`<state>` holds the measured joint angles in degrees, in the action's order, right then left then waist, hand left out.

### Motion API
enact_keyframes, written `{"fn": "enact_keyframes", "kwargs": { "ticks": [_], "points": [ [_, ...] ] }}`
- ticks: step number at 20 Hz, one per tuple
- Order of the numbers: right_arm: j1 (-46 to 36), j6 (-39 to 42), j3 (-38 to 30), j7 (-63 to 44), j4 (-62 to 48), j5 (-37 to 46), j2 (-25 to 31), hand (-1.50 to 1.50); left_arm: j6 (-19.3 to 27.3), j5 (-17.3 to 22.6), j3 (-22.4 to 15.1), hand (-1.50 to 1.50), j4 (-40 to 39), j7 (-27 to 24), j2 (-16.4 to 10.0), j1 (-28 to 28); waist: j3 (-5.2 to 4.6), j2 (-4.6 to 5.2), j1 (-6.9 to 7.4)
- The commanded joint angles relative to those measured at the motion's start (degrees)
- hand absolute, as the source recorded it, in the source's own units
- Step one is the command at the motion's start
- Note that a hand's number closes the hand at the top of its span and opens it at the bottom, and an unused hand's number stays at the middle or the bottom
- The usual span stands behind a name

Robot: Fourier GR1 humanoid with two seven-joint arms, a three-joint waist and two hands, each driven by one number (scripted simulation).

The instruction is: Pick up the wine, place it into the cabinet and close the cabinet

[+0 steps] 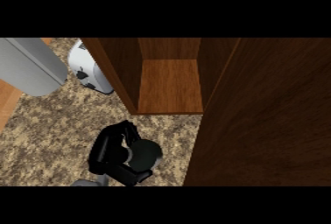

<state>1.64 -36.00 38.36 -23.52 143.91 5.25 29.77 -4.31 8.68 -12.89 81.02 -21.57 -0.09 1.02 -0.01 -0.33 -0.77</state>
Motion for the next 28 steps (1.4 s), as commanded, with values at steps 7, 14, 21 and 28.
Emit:
{"fn": "enact_keyframes", "kwargs": {
  "ticks": [7,14,21,28],
  "points": [
    [5.1,-0.3,0.0,-3.8,13.3,1.1,2.7,-1.50,9.0,-2.4,1.5,1.50,-4.5,3.0,0.1,10.7,-0.05,0.16,-0.54],
    [7.2,-1.1,2.6,-0.5,13.0,2.7,2.5,-1.50,12.0,-3.6,1.6,1.50,-8.6,4.5,0.1,16.9,-0.04,0.05,-0.99],
    [9.3,0.5,1.0,4.2,11.1,-1.3,3.9,-1.50,12.8,-1.7,0.8,1.50,-21.2,-1.4,0.1,22.0,-0.01,0.33,-1.06],
    [7.9,-0.1,1.7,5.0,9.7,-1.3,2.2,-1.50,15.7,2.4,0.7,1.50,-25.9,2.4,0.1,31.4,-0.03,0.37,-1.83]
  ]
}}
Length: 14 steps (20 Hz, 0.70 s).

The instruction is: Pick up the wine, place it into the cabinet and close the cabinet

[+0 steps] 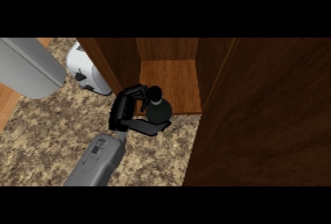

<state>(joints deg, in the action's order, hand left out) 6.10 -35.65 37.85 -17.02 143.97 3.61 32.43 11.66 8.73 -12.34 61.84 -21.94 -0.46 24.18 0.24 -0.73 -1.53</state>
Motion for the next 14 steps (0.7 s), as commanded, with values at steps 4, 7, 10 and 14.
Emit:
{"fn": "enact_keyframes", "kwargs": {
  "ticks": [4,7,10,14],
  "points": [
    [5.4,0.8,1.4,0.2,10.1,-2.0,1.6,-1.50,2.5,5.3,-1.4,1.50,-9.0,0.9,0.4,9.6,-0.26,0.94,-2.18],
    [2.1,1.1,0.9,-0.8,7.8,-2.1,0.2,-1.50,2.5,6.1,-1.5,1.50,-10.9,0.3,0.4,10.8,-0.32,1.10,-1.42],
    [2.6,1.6,0.8,-0.5,9.9,-2.9,1.0,-1.50,5.4,5.9,-2.0,1.50,-10.3,2.4,0.4,12.2,-0.29,1.02,-2.05],
    [3.7,1.1,2.7,2.4,8.1,-2.3,-0.2,-1.50,7.4,6.5,-1.7,1.50,-15.3,4.0,0.4,17.4,-0.26,1.14,-2.89]
  ]
}}
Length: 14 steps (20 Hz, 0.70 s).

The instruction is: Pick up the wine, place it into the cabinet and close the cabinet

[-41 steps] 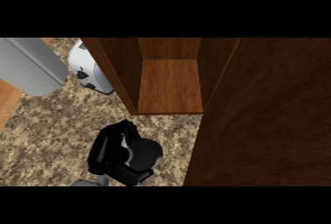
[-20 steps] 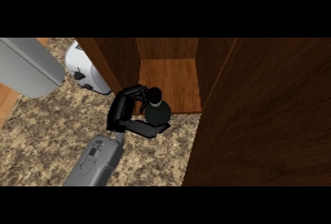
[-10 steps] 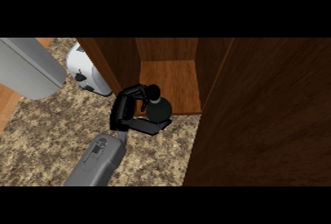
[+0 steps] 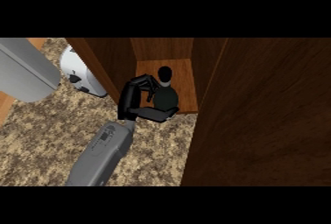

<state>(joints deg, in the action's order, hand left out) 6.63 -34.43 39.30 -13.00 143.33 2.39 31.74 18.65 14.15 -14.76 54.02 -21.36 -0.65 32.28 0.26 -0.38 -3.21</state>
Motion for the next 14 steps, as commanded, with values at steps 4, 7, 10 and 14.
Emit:
{"fn": "enact_keyframes", "kwargs": {
  "ticks": [4,7,10,14],
  "points": [
    [4.3,0.7,0.0,-1.3,9.0,-2.4,1.5,-1.50,0.6,-1.3,2.1,1.50,-18.5,2.2,0.5,15.8,-0.27,1.06,-0.93],
    [5.7,0.8,0.1,-1.2,10.7,-2.7,2.1,-1.50,0.9,0.6,2.1,1.50,-23.5,1.9,0.6,16.7,-0.29,1.02,-0.98],
    [5.5,1.8,0.6,0.6,9.7,-3.7,1.4,-1.50,1.6,4.4,3.4,1.50,-27.0,-0.6,0.6,19.7,-0.32,1.41,-2.27],
    [6.8,2.6,1.4,2.7,8.6,-3.0,2.2,-1.50,1.1,5.3,7.3,1.50,-32.5,-1.9,0.6,23.6,-0.32,1.75,-2.99]
  ]
}}
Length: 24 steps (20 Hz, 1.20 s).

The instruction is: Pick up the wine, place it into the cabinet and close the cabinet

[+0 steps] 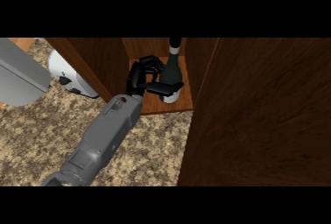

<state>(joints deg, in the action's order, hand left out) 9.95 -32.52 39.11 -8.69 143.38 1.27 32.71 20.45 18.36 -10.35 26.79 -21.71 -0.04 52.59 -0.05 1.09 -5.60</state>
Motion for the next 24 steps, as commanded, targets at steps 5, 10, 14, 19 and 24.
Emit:
{"fn": "enact_keyframes", "kwargs": {
  "ticks": [5,10,14,19,24],
  "points": [
    [2.9,1.5,1.3,0.3,5.6,-3.3,0.2,-1.50,-0.5,2.3,5.0,1.50,-10.3,-3.0,0.0,6.3,0.00,0.82,-0.65],
    [5.4,1.4,1.9,1.1,8.5,-2.3,1.1,-1.50,0.8,1.7,6.1,1.50,-13.2,-6.3,-1.2,7.7,-0.05,0.56,-1.25],
    [4.9,2.4,0.1,2.0,7.6,-4.0,1.4,-1.50,3.4,-0.2,5.3,-1.50,-16.0,-6.4,-1.9,11.0,0.02,0.85,-1.54],
    [3.7,3.4,-0.3,4.0,5.4,-4.0,0.7,-1.50,5.8,-1.3,5.2,-1.50,-18.7,-9.8,-2.2,10.5,-0.02,1.42,-1.66],
    [5.1,4.0,0.9,4.0,6.2,-3.8,1.2,-1.50,6.6,-2.2,4.9,-1.50,-20.7,-10.7,-4.3,10.7,-0.10,1.46,-1.93]
  ]
}}
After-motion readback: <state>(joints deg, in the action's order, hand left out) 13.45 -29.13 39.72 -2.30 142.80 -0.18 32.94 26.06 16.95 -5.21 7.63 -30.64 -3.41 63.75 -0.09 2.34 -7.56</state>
